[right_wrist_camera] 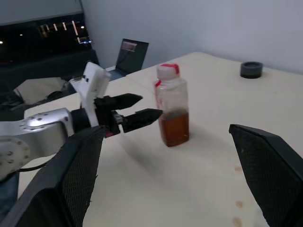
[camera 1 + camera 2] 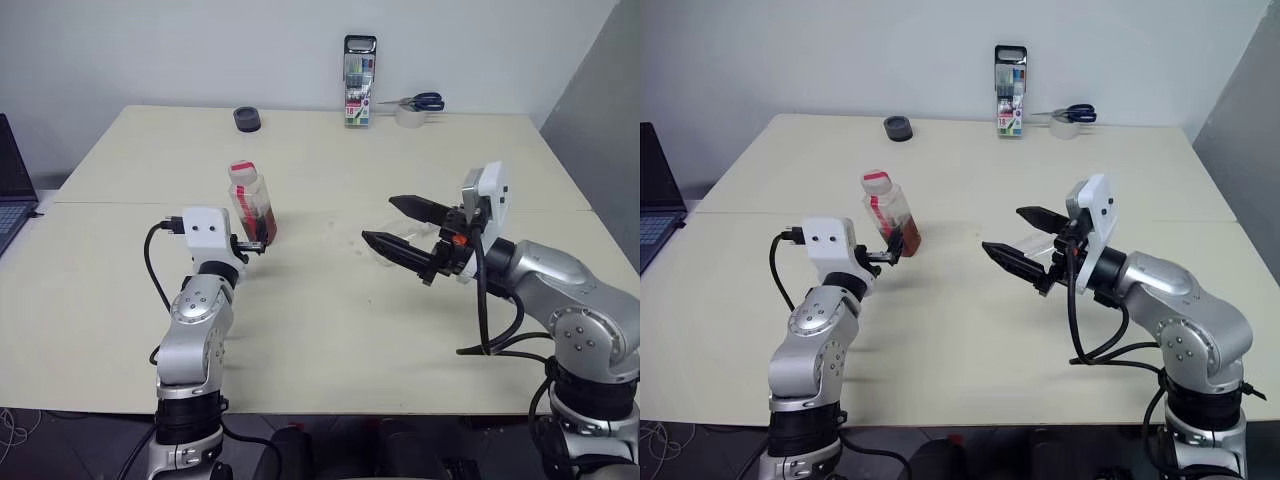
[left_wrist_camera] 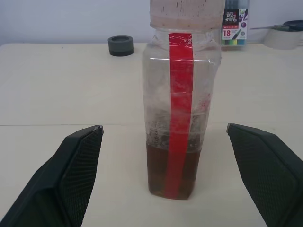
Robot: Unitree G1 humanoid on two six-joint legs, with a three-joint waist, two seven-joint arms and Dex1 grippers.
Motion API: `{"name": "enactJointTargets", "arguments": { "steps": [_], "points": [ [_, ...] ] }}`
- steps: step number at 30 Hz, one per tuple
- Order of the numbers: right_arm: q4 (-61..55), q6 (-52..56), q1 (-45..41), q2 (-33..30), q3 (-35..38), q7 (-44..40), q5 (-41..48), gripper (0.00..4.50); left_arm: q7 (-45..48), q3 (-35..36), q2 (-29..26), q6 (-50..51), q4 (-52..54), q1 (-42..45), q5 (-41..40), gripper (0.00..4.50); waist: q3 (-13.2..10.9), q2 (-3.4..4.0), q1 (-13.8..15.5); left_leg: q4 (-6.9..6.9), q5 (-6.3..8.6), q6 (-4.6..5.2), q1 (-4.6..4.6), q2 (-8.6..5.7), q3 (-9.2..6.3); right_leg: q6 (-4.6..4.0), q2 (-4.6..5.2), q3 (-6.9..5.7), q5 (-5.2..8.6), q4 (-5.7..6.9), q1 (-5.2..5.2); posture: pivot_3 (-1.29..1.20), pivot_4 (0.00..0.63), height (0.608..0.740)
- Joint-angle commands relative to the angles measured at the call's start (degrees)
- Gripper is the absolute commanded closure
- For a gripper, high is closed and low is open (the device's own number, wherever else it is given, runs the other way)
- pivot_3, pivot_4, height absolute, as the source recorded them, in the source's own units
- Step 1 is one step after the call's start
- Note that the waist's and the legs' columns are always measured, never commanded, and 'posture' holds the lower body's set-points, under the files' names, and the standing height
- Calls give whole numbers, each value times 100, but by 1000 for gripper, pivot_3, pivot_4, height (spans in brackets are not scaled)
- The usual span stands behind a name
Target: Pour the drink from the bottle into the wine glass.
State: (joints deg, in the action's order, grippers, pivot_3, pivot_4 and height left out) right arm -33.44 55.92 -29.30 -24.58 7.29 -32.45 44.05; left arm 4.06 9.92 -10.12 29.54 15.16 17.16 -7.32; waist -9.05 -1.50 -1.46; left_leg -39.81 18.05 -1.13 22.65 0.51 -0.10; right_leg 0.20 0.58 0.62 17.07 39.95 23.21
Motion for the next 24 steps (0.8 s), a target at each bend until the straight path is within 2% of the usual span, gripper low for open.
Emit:
{"name": "enactJointTargets", "arguments": {
  "steps": [1,9,15,24],
  "points": [
    [22,-38,-237,-46,-91,3,165,0,204,-11,-138,-183,-16,261,-111,33,0,0,0,0,0,0,1,0,0,0,0,0,0,1,1,0,150,740],
    [106,-165,-288,-16,-227,85,107,0,305,20,-191,-323,-476,696,-173,33,0,0,2,-1,-1,-2,3,0,0,0,1,-2,0,0,2,0,150,740],
    [41,-195,-286,53,-264,245,126,0,539,38,-358,-564,-1225,1275,-226,33,0,0,0,-3,-1,-2,4,0,-2,0,1,-5,0,0,2,0,150,740],
    [-3,-216,-265,67,-240,415,128,0,750,71,-462,-954,-2104,1688,-249,33,0,0,0,-4,-2,-4,6,0,-2,0,3,-5,0,0,4,0,150,740]
  ]
}}
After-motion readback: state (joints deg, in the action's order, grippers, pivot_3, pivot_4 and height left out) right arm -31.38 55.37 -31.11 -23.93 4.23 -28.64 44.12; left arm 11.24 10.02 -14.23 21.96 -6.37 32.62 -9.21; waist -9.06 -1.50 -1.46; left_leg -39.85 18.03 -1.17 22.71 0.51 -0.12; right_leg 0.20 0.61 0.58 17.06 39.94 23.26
